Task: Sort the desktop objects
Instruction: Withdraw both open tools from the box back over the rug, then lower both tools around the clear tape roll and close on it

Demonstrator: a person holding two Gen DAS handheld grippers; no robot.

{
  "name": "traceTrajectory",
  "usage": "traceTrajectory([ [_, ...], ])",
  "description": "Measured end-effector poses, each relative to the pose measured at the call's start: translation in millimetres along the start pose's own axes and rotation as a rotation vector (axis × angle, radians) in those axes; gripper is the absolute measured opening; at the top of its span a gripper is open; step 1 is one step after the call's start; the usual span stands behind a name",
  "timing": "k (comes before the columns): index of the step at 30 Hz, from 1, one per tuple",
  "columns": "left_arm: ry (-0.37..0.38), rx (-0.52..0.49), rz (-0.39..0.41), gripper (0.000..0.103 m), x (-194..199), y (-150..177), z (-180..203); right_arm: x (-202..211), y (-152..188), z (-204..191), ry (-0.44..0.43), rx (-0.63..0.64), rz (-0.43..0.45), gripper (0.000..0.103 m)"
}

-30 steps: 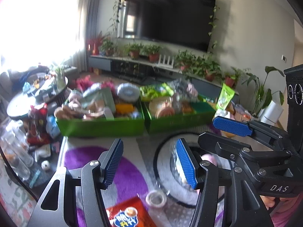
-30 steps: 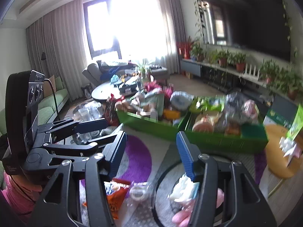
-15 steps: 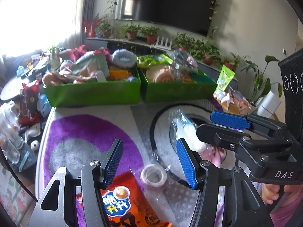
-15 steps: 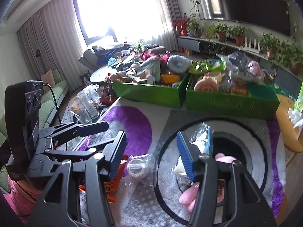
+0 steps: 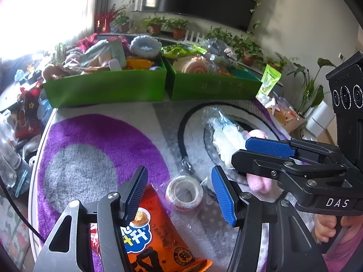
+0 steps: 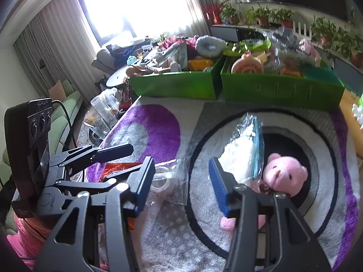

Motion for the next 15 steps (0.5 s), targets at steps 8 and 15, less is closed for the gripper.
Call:
traceTrajectory([
  [8,0.014,0.008,-0.060,0.059,-14,17,-2,-15,18,3,-0.009,-0.020,-0.063,0.039],
  [15,0.001,0.017,-0.108,0.053,-22,31,-8,-27,28,11,-0.001,-0.054,-0.106,0.039],
])
Point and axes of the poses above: each gripper's, at about its wrist camera, not at the fingertips, and x roughly against the way its jaws point, z to its right, y to its underside, the point moved 10 cm from there along -x, roughly the way its jaws point, and after that the axes turned 11 degrees about -x, right-handed, at the moved point
